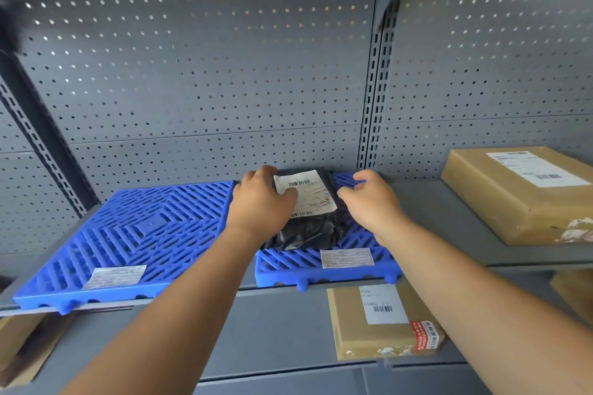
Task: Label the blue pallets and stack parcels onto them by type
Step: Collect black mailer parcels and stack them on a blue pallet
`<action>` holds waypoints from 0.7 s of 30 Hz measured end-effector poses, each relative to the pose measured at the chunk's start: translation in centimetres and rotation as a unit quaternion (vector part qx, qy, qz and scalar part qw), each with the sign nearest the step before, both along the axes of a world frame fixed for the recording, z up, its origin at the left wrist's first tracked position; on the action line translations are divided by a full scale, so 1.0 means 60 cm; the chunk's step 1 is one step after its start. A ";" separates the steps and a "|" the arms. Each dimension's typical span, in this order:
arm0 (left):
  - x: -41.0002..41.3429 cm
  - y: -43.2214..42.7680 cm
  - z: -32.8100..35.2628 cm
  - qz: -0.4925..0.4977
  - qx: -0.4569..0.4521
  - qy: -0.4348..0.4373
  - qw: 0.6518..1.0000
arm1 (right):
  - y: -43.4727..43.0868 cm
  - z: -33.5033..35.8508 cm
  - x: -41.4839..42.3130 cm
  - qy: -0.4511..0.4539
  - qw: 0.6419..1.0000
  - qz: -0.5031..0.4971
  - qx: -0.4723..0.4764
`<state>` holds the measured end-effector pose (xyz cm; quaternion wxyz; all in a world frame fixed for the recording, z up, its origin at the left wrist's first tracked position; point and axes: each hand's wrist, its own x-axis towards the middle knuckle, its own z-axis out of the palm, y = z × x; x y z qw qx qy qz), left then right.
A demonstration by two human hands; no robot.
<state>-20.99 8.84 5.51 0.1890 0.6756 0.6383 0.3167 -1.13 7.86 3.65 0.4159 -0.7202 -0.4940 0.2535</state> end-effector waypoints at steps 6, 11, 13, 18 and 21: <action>0.067 -0.030 0.016 -0.053 0.073 0.030 0.995 | -0.032 0.002 0.040 -0.066 0.998 -0.012 0.016; 0.154 -0.059 0.014 -0.093 0.112 0.062 0.987 | -0.070 -0.004 0.106 -0.105 0.993 -0.037 0.049; 0.194 -0.070 0.012 -0.110 0.113 0.063 0.985 | -0.091 -0.005 0.141 -0.111 0.991 -0.053 0.054; 0.317 -0.108 0.009 -0.144 0.122 0.065 0.980 | -0.157 0.005 0.247 -0.105 0.987 -0.099 0.072; 0.406 -0.144 0.009 -0.174 0.125 0.067 0.974 | -0.211 0.011 0.325 -0.107 0.984 -0.124 0.071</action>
